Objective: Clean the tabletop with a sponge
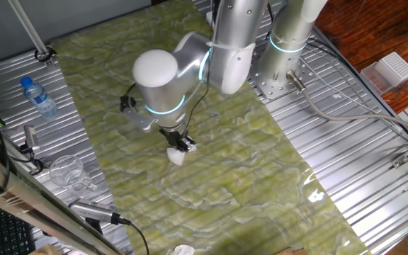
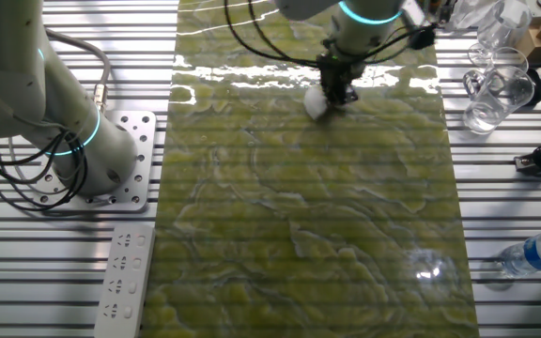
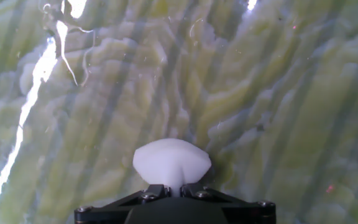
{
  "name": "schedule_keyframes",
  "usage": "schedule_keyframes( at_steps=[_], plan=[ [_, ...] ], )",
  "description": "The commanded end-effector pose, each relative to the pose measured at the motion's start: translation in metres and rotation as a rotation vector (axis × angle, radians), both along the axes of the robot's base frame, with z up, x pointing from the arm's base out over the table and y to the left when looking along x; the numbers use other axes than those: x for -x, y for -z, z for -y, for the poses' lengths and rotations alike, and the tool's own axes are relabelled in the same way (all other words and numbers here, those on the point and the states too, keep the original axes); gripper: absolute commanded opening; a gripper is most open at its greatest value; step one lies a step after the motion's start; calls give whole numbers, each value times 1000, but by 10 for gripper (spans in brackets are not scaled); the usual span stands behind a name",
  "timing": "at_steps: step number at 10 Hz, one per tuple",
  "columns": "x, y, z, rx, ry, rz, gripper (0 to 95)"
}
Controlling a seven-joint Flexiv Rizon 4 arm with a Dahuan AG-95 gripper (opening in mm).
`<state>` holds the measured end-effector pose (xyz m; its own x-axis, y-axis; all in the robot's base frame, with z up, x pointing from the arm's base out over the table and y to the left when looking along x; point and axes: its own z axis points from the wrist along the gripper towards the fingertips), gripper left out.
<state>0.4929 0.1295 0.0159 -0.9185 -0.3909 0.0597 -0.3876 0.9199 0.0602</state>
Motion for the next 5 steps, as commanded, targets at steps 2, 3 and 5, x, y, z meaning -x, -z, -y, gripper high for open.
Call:
schedule_keyframes(
  at_steps=[2, 3, 5],
  plan=[
    [-19, -1, 20, -20, -13, 34, 0],
    [-23, 1, 22, -19, -6, 37, 0],
    [-25, 1, 22, -23, 4, 33, 0]
  ],
)
